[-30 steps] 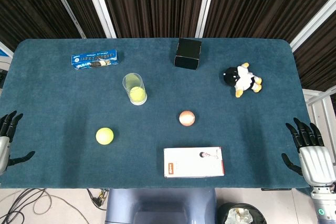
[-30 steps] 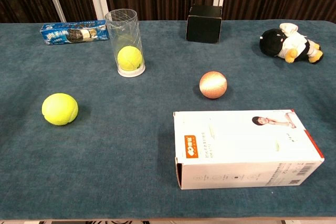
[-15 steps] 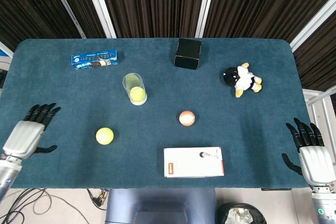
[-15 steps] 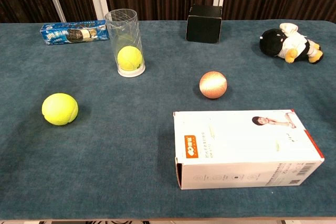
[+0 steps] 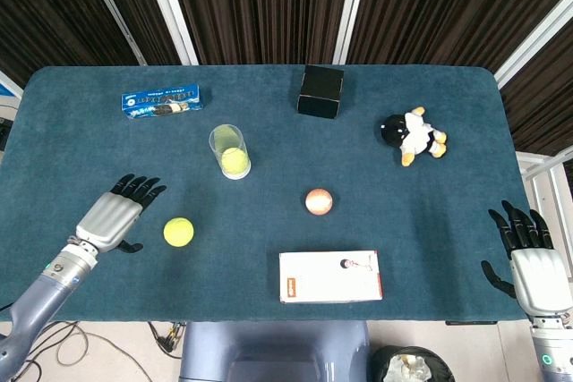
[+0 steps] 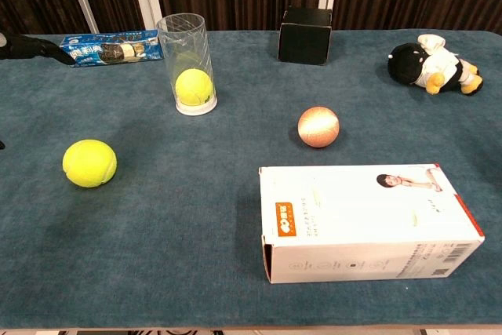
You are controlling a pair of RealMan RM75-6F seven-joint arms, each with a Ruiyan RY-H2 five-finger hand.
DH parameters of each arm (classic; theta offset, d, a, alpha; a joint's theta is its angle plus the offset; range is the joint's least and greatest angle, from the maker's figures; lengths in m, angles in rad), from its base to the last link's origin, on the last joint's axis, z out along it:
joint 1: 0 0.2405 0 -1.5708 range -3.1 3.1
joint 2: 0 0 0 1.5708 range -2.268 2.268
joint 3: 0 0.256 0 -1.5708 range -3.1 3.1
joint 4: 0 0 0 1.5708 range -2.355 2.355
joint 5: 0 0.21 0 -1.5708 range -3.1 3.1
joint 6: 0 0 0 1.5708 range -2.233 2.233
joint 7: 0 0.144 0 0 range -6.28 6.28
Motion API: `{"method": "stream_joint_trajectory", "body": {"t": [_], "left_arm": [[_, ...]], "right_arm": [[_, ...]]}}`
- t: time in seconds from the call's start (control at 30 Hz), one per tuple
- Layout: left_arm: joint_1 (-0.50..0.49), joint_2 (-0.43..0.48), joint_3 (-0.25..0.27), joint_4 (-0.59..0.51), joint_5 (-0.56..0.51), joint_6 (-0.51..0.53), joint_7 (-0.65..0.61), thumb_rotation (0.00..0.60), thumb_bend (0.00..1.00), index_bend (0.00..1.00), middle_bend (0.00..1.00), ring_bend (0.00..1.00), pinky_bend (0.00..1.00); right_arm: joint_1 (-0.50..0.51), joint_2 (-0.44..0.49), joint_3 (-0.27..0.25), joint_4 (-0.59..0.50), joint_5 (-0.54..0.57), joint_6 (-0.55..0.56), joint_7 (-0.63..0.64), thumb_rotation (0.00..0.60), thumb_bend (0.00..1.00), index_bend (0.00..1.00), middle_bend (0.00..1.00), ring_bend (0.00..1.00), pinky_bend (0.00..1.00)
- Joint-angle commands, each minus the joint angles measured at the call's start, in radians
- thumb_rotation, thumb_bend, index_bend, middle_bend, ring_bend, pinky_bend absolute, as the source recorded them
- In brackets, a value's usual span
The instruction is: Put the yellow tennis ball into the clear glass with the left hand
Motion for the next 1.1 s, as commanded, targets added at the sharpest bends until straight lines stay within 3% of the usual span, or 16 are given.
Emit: {"method": "stream_joint_trajectory", "body": {"t": [0.03, 0.47, 0.77, 1.1], "left_arm": [[-0.015, -0.025, 0.008, 0.006, -0.015, -0.003, 0.03, 0.6, 0.0, 0.08, 0.02, 0.01, 0.05], [-0.064, -0.202, 0.055, 0.152, -0.017, -0.018, 0.072, 0.6, 0.03, 0.12, 0.1, 0.09, 0.14], [-0.068, -0.264, 0.08, 0.24, 0.027, 0.001, 0.026, 0.6, 0.09, 0.17, 0.17, 0.15, 0.22], [-0.08, -0.316, 0.099, 0.285, 0.03, 0.005, 0.057, 0.6, 0.11, 0.2, 0.22, 0.19, 0.28]], "right_arm": [[0.0, 0.001, 0.0, 0.0, 0.001, 0.0, 0.001, 0.6, 0.35, 0.13, 0.04, 0.11, 0.05], [0.0, 0.0, 0.002, 0.005, 0.005, -0.001, 0.003, 0.6, 0.35, 0.13, 0.04, 0.11, 0.05], [-0.001, 0.001, 0.004, 0.001, 0.011, -0.003, -0.001, 0.6, 0.35, 0.13, 0.04, 0.11, 0.05], [0.0, 0.002, 0.007, -0.001, 0.02, -0.008, -0.001, 0.6, 0.35, 0.13, 0.04, 0.11, 0.05]]}}
